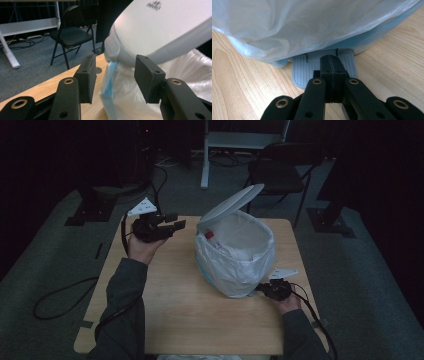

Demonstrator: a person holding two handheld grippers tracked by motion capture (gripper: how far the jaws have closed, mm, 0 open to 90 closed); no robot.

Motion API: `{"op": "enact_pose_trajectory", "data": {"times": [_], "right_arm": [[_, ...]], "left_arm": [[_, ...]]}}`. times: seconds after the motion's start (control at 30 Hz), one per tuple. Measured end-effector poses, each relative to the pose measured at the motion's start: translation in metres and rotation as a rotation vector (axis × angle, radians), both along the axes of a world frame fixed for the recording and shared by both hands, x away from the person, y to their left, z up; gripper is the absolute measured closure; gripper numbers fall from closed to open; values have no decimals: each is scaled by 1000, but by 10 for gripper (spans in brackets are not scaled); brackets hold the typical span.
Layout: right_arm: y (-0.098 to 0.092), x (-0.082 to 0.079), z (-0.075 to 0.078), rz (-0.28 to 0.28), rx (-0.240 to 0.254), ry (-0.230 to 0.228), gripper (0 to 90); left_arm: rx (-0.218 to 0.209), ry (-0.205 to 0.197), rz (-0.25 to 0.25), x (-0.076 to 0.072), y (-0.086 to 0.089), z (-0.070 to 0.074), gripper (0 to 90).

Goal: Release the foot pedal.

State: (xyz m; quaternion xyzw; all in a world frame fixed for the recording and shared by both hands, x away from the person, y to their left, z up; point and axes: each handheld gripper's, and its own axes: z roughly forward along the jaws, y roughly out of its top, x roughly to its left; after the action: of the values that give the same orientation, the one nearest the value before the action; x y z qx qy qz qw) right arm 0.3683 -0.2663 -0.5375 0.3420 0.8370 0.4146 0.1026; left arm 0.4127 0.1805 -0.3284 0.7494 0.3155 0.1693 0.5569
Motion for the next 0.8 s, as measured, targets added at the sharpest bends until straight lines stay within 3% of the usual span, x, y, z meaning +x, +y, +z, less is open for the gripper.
{"op": "enact_pose_trajectory", "data": {"times": [0.33,0.8], "right_arm": [[0,0,0,-2,0,1,900],[1,-1,0,-5,-4,-4,900]], "left_arm": [[8,25,28,-3,7,-25,526],[19,94,59,-11,17,-73,525]]}}
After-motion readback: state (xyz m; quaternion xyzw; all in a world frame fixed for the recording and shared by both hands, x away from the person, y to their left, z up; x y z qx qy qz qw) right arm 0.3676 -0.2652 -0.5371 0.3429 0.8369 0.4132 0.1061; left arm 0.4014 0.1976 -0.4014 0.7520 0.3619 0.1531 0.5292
